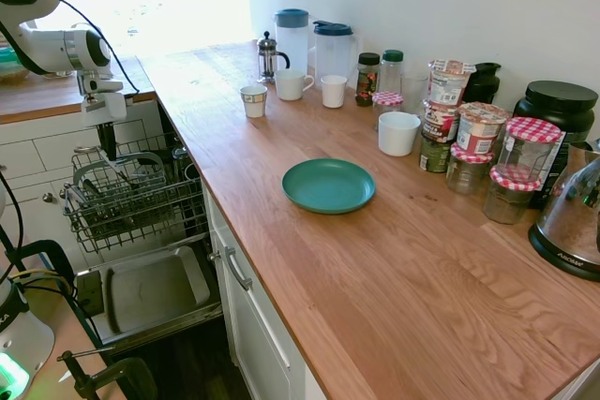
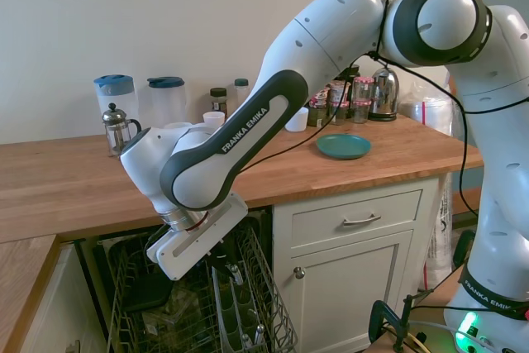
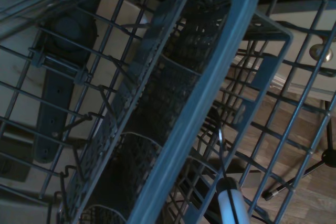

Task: Put the fork in the dishwasher

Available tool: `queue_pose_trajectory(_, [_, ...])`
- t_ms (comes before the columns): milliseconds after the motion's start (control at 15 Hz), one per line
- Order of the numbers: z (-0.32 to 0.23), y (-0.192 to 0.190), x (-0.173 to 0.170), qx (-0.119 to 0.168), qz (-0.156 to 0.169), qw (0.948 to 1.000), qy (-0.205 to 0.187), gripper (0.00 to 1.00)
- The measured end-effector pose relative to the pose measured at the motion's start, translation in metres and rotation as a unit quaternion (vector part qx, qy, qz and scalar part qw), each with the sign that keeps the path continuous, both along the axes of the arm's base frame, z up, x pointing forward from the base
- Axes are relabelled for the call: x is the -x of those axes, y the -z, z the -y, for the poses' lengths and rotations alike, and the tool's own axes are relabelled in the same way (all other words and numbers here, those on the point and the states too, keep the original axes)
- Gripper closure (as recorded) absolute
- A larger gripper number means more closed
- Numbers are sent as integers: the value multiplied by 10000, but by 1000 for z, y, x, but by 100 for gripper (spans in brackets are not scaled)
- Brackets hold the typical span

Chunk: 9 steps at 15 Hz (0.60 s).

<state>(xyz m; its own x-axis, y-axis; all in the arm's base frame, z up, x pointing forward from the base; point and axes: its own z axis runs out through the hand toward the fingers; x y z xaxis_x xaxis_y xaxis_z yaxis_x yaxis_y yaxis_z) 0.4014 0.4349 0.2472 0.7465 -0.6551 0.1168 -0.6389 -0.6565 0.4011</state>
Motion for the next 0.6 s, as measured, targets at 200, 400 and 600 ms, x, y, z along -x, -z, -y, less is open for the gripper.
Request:
queue_pose_trajectory(200, [-1, 1, -3, -17, -3, 10000, -4, 0])
queue_pose_trajectory(400, [-1, 0, -3, -23, -2, 10000, -11, 0])
queue_pose_trajectory(600, [-2, -6, -4, -54, 45, 10000, -9, 0])
